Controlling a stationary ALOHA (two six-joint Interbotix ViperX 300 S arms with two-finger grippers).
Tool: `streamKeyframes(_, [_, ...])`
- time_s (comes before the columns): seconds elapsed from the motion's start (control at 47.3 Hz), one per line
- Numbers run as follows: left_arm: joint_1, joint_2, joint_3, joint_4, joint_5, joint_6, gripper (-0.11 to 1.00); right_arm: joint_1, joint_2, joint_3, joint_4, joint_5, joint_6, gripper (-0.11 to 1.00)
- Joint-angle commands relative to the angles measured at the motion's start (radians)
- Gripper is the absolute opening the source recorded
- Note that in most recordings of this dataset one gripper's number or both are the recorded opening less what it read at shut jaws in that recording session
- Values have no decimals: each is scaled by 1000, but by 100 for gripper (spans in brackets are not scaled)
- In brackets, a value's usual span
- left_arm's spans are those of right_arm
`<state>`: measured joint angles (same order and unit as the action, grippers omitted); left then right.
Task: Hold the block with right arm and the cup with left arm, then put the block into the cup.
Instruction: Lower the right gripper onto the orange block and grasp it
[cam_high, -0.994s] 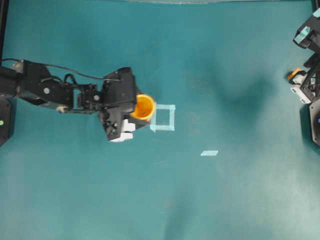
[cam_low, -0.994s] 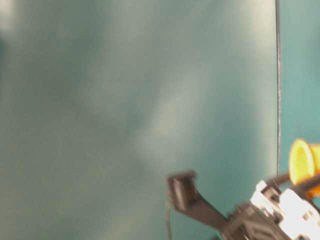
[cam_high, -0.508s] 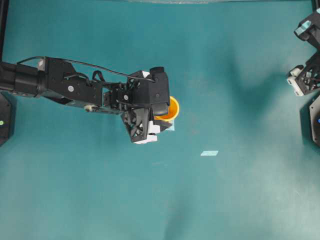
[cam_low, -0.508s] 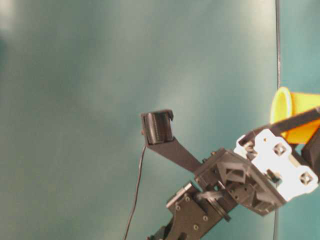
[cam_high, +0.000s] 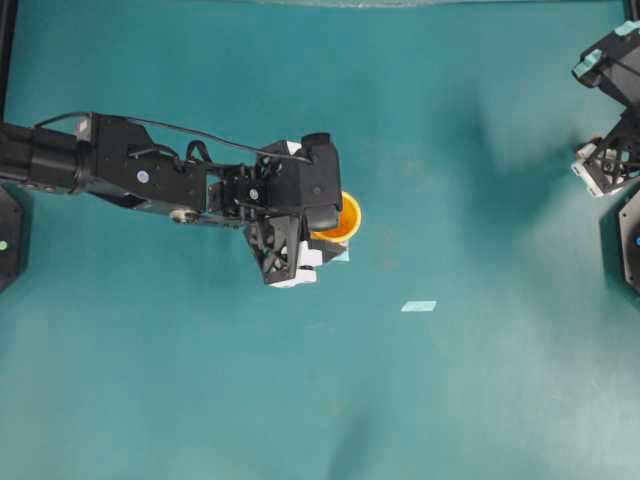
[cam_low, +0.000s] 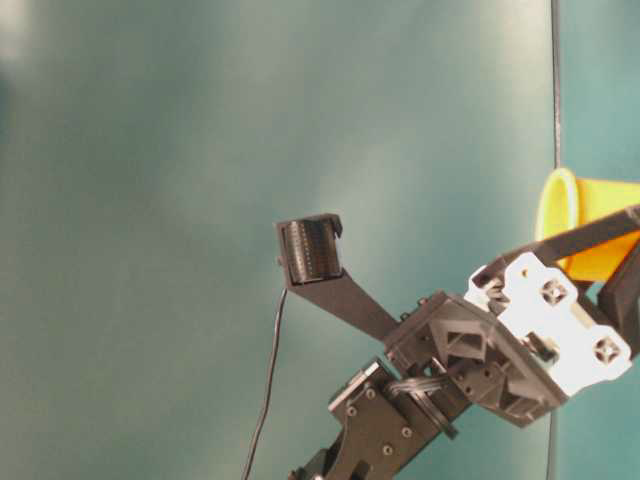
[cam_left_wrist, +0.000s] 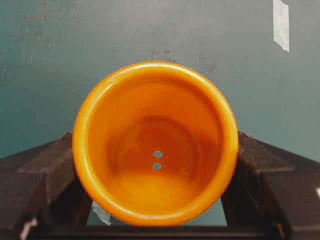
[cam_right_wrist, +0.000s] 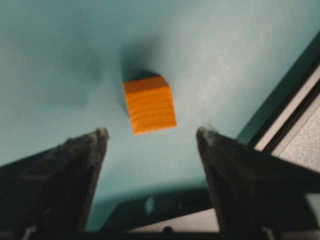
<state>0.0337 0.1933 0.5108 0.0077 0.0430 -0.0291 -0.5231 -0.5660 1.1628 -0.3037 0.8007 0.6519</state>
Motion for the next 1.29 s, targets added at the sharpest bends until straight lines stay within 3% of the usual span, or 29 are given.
streamKeyframes(0.0, [-3, -17, -18, 3, -5, 3, 67, -3, 11, -23, 0, 2, 2, 68])
streamKeyframes(0.994, [-3, -23, -14, 3, 3, 0, 67, -6, 206, -57, -3, -118, 3, 66])
streamKeyframes(1.121, [-3, -23, -14, 3, 3, 0, 67, -6, 204, -58, 2, -118, 3, 56])
streamKeyframes(1.227, [-2, -23, -12, 3, 5, -2, 67, -6, 193, -77, 12, -138, 3, 39])
streamKeyframes(1.27, [-3, -23, -14, 3, 5, -2, 67, -2, 183, -94, 25, -155, 3, 39])
